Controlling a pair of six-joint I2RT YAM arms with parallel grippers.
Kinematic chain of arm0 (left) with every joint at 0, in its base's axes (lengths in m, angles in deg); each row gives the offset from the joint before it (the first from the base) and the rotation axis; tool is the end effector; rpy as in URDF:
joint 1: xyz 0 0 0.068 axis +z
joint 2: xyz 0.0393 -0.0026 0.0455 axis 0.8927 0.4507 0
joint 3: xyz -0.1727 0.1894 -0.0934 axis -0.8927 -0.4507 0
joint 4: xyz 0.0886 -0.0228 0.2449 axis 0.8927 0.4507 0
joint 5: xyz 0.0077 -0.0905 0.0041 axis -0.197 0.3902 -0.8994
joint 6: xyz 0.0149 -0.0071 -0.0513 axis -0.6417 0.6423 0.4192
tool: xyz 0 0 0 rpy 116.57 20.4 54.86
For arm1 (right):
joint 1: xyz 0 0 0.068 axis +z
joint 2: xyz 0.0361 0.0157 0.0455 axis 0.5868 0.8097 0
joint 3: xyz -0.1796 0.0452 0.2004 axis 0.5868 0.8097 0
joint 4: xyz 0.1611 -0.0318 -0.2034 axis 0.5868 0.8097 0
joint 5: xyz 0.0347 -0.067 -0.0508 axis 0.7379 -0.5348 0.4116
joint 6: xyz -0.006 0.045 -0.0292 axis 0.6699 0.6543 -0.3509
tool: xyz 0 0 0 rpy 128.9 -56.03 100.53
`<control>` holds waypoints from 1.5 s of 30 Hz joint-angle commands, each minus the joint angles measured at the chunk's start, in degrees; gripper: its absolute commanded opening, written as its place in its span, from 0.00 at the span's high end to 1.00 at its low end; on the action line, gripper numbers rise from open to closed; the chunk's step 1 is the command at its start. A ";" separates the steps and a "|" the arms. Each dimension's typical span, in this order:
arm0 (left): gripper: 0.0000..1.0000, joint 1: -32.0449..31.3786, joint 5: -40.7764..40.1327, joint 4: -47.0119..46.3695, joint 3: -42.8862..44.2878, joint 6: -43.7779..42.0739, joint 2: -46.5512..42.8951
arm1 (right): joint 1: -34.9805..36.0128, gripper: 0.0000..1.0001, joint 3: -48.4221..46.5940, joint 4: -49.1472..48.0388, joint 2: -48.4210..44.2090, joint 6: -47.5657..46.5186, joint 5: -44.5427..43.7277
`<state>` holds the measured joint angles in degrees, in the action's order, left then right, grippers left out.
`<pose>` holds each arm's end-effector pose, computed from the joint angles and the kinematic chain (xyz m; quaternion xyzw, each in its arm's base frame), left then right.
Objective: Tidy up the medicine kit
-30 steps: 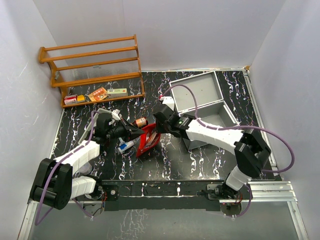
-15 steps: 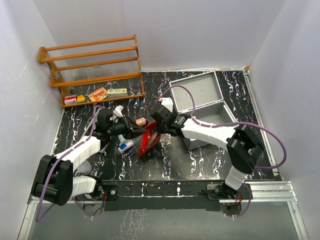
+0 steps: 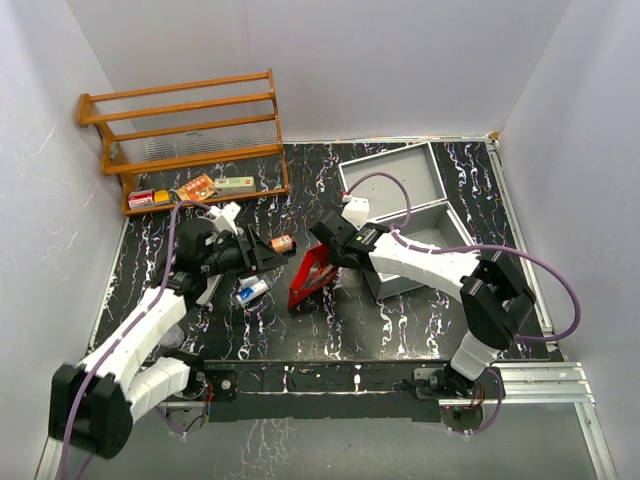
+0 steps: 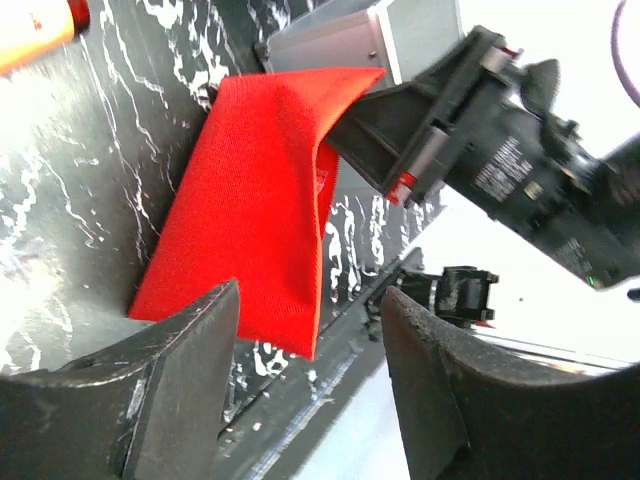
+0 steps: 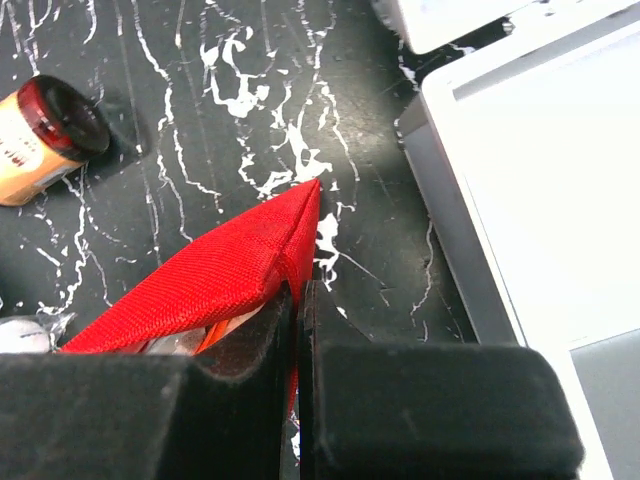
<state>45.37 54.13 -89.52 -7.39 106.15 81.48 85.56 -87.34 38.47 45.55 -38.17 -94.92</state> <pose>0.2119 -0.0911 0.2449 -0.0309 0.8173 -0.5008 0.2834 0.2318 0.2471 0.2307 0.0619 0.9428 0.0286 0.3263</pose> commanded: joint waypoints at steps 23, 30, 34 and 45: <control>0.52 -8.10 -3.52 2.54 -7.70 -47.23 -15.72 | -4.33 1.00 -2.60 1.11 -0.37 4.81 4.18; 0.60 -17.09 -19.64 2.25 -5.94 -43.76 -11.90 | -5.17 1.00 -2.40 0.40 0.83 6.50 6.23; 0.58 -18.68 -22.28 -3.78 -10.60 -40.95 -13.65 | -5.50 1.00 -2.67 0.19 1.31 5.99 7.42; 0.61 -27.68 -29.76 -11.45 -13.83 -40.80 -6.69 | -6.17 1.00 -3.33 -0.02 1.98 5.42 9.28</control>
<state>19.40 27.44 -95.07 -19.24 65.78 73.81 79.79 -88.89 39.62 46.86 -32.92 -86.49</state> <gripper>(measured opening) 0.397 0.018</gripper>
